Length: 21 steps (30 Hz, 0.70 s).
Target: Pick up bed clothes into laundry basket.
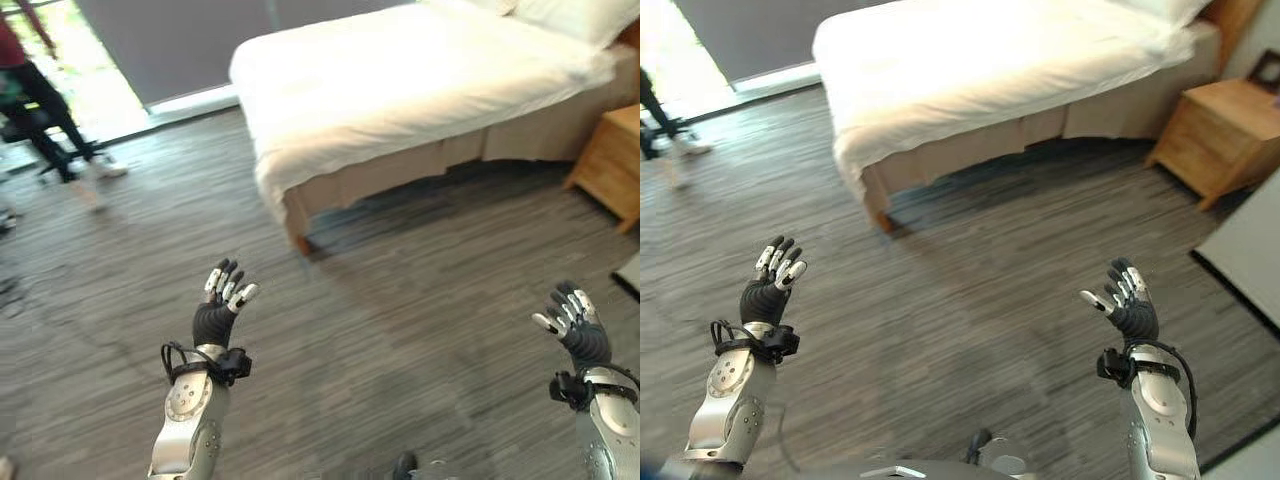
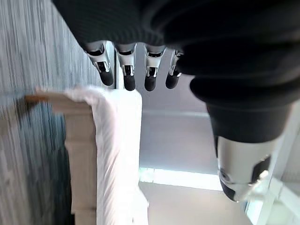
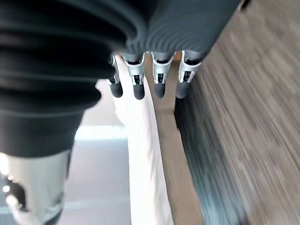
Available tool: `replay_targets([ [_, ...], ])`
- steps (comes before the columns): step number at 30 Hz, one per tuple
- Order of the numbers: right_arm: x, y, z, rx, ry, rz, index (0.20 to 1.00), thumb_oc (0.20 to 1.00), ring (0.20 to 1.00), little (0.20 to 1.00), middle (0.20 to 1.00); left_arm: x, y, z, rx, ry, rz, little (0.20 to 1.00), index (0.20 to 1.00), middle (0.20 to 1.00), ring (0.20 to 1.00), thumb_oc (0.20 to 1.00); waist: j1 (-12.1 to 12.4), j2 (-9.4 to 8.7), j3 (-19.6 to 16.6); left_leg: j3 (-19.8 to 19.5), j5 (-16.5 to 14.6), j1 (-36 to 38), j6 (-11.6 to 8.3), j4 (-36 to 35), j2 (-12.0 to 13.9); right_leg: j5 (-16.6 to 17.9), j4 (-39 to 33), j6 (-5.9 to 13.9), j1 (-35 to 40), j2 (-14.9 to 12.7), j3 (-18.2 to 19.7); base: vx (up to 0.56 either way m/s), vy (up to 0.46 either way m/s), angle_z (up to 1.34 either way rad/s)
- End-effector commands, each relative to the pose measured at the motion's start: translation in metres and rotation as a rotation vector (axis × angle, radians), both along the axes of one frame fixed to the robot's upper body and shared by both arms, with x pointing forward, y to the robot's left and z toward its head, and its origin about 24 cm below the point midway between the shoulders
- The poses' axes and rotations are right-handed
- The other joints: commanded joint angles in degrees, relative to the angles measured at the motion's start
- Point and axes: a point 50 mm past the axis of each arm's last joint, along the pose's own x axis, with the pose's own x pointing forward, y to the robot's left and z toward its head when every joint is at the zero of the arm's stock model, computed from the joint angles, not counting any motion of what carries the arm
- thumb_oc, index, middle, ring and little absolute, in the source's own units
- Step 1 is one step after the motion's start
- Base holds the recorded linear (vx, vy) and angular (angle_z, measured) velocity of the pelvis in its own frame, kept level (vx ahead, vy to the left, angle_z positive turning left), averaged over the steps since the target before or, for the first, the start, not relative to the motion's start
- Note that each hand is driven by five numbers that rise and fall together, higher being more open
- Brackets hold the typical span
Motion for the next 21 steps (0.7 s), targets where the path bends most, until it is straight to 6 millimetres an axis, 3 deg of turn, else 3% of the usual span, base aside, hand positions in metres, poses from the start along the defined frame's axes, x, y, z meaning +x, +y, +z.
replay_targets([
  [1, 0.007, 0.012, 0.020, 0.035, -0.137, 0.045, 1.000, 1.000, 1.000, 1.000, 1.000, 0.004, 0.021, 0.026, 0.163, -0.088, 0.029, 1.000, 1.000, 1.000, 1.000, 1.000, -3.7, -2.92, 0.5, -3.4, 2.9, -0.1, -0.31, -3.1, 0.6, 4.3, -10.0, 8.74, 4.2, -1.0, 25.4, -0.03, 0.134, 0.92],
  [4, 0.016, 0.029, 0.014, 0.056, -0.106, 0.131, 1.000, 1.000, 1.000, 1.000, 1.000, -0.005, 0.019, 0.019, 0.148, -0.063, 0.029, 1.000, 1.000, 1.000, 1.000, 1.000, 0.0, -3.99, 0.2, -2.7, 3.4, 0.0, 0.02, -3.7, -0.1, 5.3, -15.3, 8.86, 6.6, -2.5, 20.8, -0.08, 0.027, 0.13],
  [6, 0.021, 0.038, 0.014, 0.063, -0.099, 0.186, 1.000, 1.000, 1.000, 1.000, 1.000, -0.008, 0.012, 0.009, 0.085, -0.036, 0.026, 1.000, 1.000, 1.000, 1.000, 1.000, 1.2, -4.78, -0.2, -2.2, 3.7, 0.2, -0.08, -3.9, 0.0, 5.7, -16.7, 8.98, 7.7, -2.3, 19.9, -0.08, -0.010, -0.46],
  [12, 0.019, 0.042, 0.010, 0.049, -0.066, 0.225, 1.000, 1.000, 1.000, 1.000, 1.000, -0.013, 0.002, -0.002, 0.067, 0.010, -0.029, 1.000, 1.000, 1.000, 1.000, 1.000, 0.8, -5.98, -1.5, -2.0, 3.9, 1.7, -0.30, -4.8, 0.5, 5.4, -18.3, 8.60, 9.7, -1.4, 19.0, -0.01, -0.012, 0.01],
  [21, 0.016, 0.040, 0.010, 0.021, -0.056, 0.234, 1.000, 1.000, 1.000, 1.000, 1.000, -0.008, -0.005, -0.003, 0.060, 0.008, -0.068, 1.000, 1.000, 1.000, 1.000, 1.000, -0.1, -5.89, -1.9, -1.5, 4.5, 3.0, -0.74, -6.0, 0.9, 5.3, -18.7, 8.34, 10.3, -0.9, 19.1, 0.00, -0.004, -0.03],
])
